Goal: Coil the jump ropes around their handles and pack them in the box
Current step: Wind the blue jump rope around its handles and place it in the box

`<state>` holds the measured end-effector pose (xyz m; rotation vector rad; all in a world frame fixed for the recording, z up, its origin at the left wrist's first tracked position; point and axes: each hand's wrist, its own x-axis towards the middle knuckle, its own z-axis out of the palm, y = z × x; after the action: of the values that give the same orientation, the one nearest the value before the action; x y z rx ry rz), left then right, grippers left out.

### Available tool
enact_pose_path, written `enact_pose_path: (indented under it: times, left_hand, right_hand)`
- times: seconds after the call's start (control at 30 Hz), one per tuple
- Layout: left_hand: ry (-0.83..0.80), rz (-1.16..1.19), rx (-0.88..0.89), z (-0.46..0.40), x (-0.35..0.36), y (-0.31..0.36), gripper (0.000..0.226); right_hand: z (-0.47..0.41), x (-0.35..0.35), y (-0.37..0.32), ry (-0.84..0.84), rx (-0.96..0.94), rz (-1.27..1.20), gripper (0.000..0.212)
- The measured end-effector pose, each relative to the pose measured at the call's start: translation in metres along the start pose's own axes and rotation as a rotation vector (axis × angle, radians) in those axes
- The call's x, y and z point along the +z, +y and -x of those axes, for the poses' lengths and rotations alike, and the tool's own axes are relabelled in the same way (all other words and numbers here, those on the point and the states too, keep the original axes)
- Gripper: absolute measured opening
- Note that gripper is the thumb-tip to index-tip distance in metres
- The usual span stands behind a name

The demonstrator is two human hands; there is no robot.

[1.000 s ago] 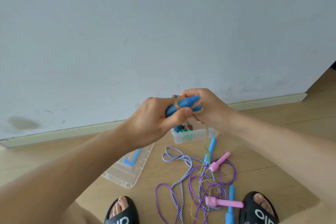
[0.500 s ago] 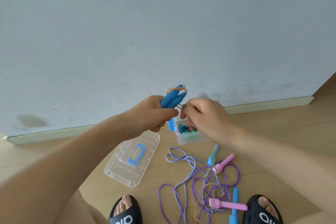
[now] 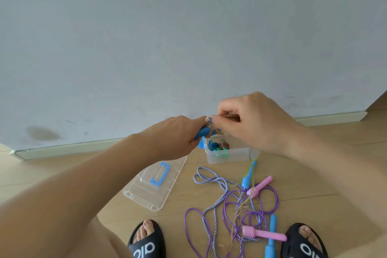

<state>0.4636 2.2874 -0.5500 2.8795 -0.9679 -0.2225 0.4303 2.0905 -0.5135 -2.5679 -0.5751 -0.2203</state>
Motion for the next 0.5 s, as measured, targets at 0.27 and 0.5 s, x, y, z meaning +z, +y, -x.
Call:
enact_pose_path:
  times: [0.27, 0.5]
  left_hand:
    - [0.112, -0.114, 0.174, 0.007, -0.002, 0.021, 0.019]
    - [0.218, 0.094, 0.253, 0.016, -0.004, 0.03, 0.016]
  right_hand:
    - [-0.017, -0.002, 0.01, -0.138, 0.009, -0.276, 0.046]
    - [-0.02, 0.012, 0.015, -0.387, 0.176, -0.636, 0.062]
